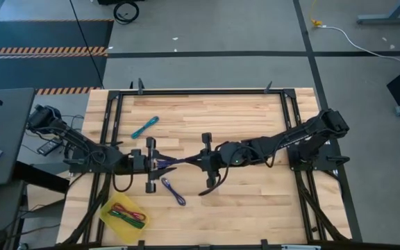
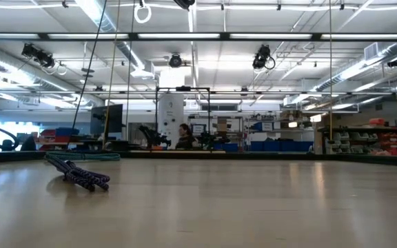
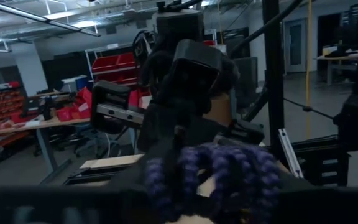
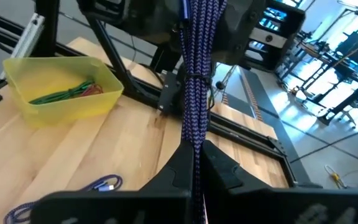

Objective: Pick and place USB-C Cables
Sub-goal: Put the black charger cable into the yellow bin

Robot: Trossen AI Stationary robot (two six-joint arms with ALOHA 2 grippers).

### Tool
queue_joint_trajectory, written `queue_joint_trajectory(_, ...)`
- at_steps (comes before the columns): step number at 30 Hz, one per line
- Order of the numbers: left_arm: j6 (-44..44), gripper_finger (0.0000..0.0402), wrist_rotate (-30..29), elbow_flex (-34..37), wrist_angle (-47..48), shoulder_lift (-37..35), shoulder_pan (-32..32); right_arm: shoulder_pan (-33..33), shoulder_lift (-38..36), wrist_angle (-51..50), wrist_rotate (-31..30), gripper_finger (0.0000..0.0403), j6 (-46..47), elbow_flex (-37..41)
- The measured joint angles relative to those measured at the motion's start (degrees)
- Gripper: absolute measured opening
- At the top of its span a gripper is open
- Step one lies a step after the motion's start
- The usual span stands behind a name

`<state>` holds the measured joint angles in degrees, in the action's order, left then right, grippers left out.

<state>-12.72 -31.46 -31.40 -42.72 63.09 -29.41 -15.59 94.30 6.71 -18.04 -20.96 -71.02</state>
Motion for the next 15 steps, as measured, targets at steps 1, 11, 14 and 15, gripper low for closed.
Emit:
queue_joint_trajectory(1, 0.0, 0.011, 0.2, 0.0, 0.0, 0.0, 0.0, 0.0, 0.0, 0.0, 0.1, 0.0014, 0.0, 0.0)
queue_joint_trajectory(11, 0.3, 0.0035, -1.3, 0.0, 1.0, 0.0, 0.0, 0.0, 0.0, -0.7, 1.5, 0.0055, 0.7, 0.0)
queue_joint_trajectory(14, 0.5, 0.0035, -1.4, 0.0, 1.2, 0.0, 0.0, 0.0, 0.0, -0.7, 1.7, 0.0079, 0.8, 0.0)
queue_joint_trajectory(15, 0.6, 0.0035, -1.4, 0.0, 1.2, 0.0, 0.0, 0.0, 0.0, -0.8, 1.7, 0.0088, 0.6, 0.0)
